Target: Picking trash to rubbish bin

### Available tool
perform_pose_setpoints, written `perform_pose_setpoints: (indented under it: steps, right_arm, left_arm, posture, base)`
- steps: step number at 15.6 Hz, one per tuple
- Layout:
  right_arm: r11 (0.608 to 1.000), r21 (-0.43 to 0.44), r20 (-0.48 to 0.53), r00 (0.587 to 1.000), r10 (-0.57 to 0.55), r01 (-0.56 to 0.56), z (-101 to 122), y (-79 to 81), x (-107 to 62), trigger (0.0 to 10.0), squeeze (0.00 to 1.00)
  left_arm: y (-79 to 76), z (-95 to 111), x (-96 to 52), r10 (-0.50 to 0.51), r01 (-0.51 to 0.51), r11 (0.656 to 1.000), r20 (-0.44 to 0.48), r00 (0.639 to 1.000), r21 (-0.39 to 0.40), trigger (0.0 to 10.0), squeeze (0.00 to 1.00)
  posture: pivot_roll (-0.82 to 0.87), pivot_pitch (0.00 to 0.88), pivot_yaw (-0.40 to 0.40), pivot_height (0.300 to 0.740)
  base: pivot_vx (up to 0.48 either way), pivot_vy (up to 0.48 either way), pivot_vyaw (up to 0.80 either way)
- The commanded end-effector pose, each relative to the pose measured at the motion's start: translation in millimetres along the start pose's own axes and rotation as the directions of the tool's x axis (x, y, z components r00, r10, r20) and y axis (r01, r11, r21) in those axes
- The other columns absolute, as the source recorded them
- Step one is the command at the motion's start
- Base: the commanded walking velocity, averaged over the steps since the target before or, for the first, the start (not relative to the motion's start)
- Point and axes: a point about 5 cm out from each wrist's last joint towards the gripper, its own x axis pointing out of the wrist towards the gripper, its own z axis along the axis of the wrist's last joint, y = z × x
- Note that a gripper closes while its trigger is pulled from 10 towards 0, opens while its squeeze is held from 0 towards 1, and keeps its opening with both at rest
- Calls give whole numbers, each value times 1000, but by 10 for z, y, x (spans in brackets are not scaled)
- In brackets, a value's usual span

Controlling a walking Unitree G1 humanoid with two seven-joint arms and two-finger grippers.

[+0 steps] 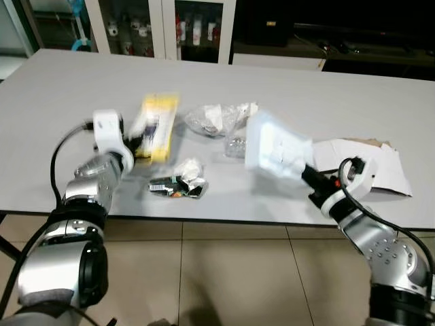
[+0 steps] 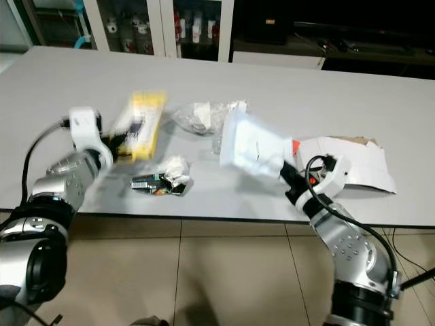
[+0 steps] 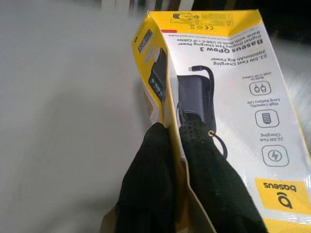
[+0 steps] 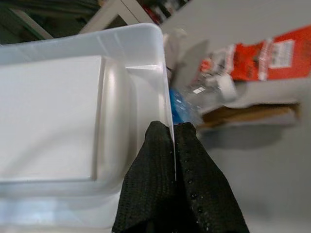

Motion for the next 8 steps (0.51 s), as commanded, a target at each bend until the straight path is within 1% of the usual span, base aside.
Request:
perform_pose_setpoints:
  steps: [1,2,3,4,5,6,7,8]
  right_arm:
    - [999,-16,53,998,35,-35,108,80,11,0,0]
    - [997,-50,69,995,68,-65,115,183,15,0,0]
    - [997,-50,69,995,68,-65,115,183,15,0,0]
    - [994,-79,131,988,88,-78,191,298,19,0,0]
    - [987,-127,165,979,118,-98,252,436,35,0,0]
    - [978,-181,168,976,139,-108,266,538,58,0,0]
    - [975,-198,170,976,133,-99,263,559,68,0,0]
    - [962,-264,166,980,114,-67,236,581,79,10000,0]
  left_arm:
    - [-29,240,-2,-17,16,1000,128,992,5,0,0]
    - [19,408,-131,-1,-8,999,226,974,38,0,0]
    - [19,408,-131,-1,-8,999,226,974,38,0,0]
    - [30,544,-346,6,-34,995,297,955,91,0,0]
    - [-35,627,-563,-3,-56,986,352,936,155,0,0]
    - [-152,630,-712,-20,-65,976,378,925,209,980,0]
    - [-203,607,-766,-29,-67,969,374,927,239,6157,0]
    - [-305,491,-877,-42,-66,952,340,940,299,10000,0]
  posture:
    - [-84,0,-43,740]
    - [-73,0,-32,740]
    - [-73,0,-32,740]
    - [-56,0,-38,740]
    - [-37,0,-47,740]
    - [-18,0,-60,740]
    - [-14,0,-61,740]
    - [11,0,-73,740]
  base:
    - [0,0,0]
    - [0,0,0]
    - [0,0,0]
    - [0,0,0]
    - [0,0,0]
    - [0,0,0]
    - [0,0,0]
    - [0,0,0]
